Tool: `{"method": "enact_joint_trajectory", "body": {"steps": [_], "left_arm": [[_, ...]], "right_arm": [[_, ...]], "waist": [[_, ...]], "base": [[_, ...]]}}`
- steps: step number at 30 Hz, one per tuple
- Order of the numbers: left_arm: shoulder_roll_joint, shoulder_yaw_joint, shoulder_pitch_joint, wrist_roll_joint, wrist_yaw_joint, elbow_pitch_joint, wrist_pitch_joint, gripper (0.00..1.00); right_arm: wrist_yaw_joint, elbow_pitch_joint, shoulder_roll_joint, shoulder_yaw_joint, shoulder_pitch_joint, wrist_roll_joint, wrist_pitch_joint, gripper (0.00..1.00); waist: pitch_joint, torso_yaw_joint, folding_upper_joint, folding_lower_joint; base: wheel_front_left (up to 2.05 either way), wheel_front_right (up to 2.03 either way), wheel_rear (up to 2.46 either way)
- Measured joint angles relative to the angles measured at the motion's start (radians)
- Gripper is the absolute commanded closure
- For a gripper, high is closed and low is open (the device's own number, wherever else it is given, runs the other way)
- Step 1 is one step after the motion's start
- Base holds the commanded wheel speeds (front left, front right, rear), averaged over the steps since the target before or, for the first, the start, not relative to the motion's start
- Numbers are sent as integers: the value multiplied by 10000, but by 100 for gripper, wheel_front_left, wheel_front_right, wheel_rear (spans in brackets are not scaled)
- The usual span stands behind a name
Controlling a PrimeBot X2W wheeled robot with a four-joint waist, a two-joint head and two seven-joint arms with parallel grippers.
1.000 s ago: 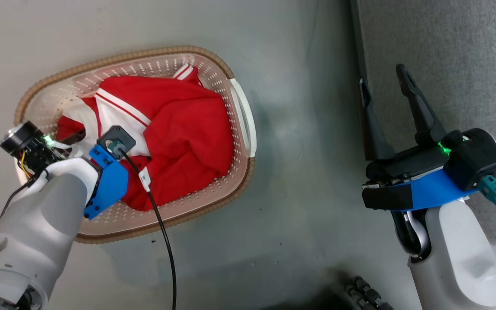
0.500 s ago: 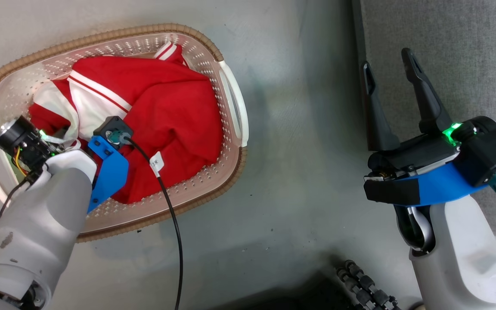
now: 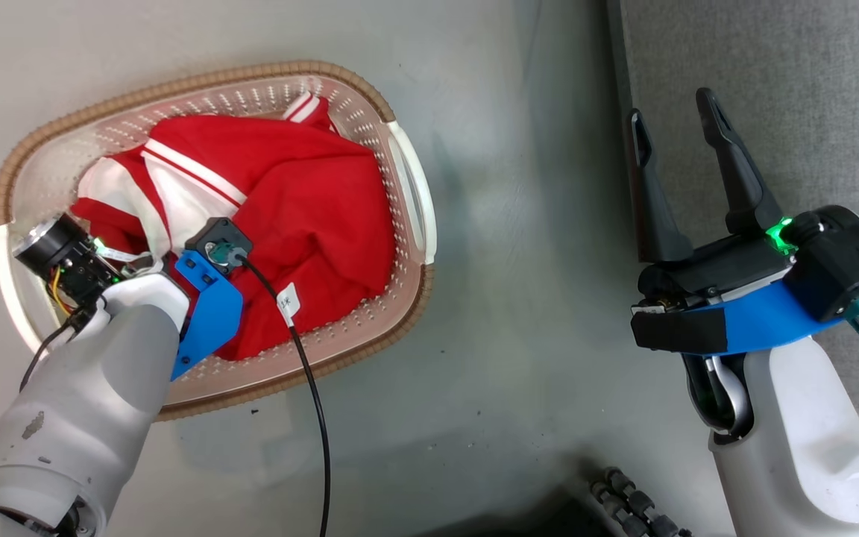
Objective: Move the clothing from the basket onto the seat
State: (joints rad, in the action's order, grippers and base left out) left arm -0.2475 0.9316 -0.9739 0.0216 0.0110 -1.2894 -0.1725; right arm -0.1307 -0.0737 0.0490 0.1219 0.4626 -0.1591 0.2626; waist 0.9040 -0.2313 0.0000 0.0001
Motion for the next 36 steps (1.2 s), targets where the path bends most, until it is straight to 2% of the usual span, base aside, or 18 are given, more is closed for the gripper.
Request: {"method": "enact_joint_trajectory", "body": {"steps": [5, 15, 21, 25, 32, 36], "left_arm": [[136, -52, 97, 240, 98, -4, 456, 100], [838, -228, 298, 796, 263, 265, 2113, 100], [963, -479, 316, 1279, 692, 374, 3173, 100], [1137, -734, 404, 1689, 794, 466, 3824, 100], [1471, -1035, 670, 2159, 863, 1005, 4299, 100], [1580, -1185, 832, 2339, 771, 1802, 4328, 100]], "right_arm": [[0, -113, 0, -42, -57, 46, 0, 0], [0, -433, -2, -309, -424, 451, 0, 0], [0, -593, -4, -435, -800, 623, 0, 0], [0, -719, -2, -483, -1062, 721, 0, 0], [0, -897, -4, -566, -1554, 794, 0, 0], [0, -986, -4, -608, -1810, 796, 0, 0]], "waist": [[-462, 144, 0, -1], [-1751, 741, 0, -1], [-2735, 1151, 0, -2], [-3432, 1410, 0, -2], [-4618, 1806, 1, -3], [-5262, 1971, 0, -3]], "base": [[0, 0, 0], [0, 0, 0], [0, 0, 0], [0, 0, 0], [0, 0, 0], [0, 0, 0]]}}
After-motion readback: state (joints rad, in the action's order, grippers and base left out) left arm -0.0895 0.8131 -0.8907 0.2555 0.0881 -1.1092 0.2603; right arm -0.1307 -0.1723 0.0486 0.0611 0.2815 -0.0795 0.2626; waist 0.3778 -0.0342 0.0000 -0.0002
